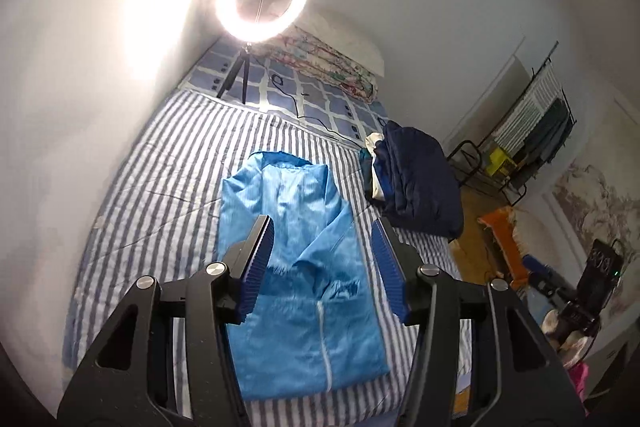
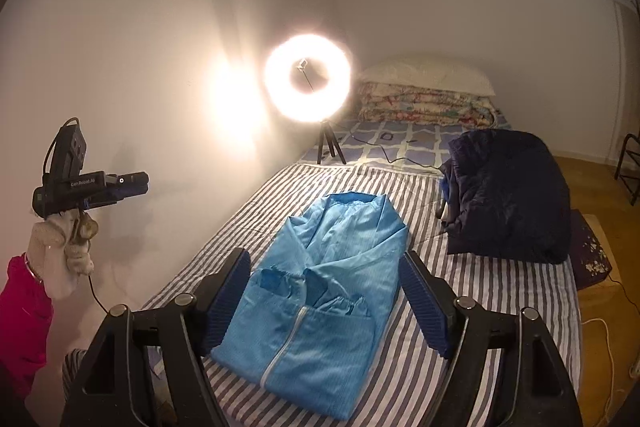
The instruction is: Fold large clothes
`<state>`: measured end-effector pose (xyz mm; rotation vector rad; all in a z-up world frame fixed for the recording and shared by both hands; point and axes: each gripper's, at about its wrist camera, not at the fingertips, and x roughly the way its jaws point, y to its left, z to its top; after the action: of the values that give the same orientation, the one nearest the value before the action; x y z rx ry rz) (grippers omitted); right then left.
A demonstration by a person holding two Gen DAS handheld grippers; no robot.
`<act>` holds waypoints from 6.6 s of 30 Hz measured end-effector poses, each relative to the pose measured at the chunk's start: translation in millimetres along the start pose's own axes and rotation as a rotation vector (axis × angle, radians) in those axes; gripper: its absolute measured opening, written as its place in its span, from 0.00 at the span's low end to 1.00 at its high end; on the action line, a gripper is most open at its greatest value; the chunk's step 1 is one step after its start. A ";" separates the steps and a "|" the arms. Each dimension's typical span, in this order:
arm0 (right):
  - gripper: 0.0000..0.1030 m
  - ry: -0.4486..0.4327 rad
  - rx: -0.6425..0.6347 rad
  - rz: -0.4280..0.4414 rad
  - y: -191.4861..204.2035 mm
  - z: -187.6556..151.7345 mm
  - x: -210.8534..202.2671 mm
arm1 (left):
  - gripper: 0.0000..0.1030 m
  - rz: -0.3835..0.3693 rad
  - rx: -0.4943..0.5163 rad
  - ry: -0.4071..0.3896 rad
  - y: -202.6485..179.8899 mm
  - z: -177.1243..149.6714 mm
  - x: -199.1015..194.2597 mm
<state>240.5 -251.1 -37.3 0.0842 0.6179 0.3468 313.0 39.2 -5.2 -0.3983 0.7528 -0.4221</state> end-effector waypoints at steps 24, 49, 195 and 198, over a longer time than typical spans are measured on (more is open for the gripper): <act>0.67 0.340 0.141 -0.003 -129.1 55.2 394.2 | 0.51 0.072 -0.054 0.313 139.5 81.5 397.3; 0.06 0.382 0.129 0.032 -119.8 36.6 523.6 | 0.03 0.064 0.025 0.311 128.5 66.1 461.4; 0.00 0.473 0.534 0.175 -73.4 -236.9 177.9 | 0.08 0.011 -0.248 0.485 142.8 -206.7 174.6; 0.00 0.488 0.477 0.146 -68.9 -231.1 179.9 | 0.15 0.004 -0.230 0.470 133.9 -195.4 163.9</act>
<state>263.0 -259.9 -337.2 0.5146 1.1751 0.3576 308.9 32.4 -293.2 -0.5203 1.2667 -0.4316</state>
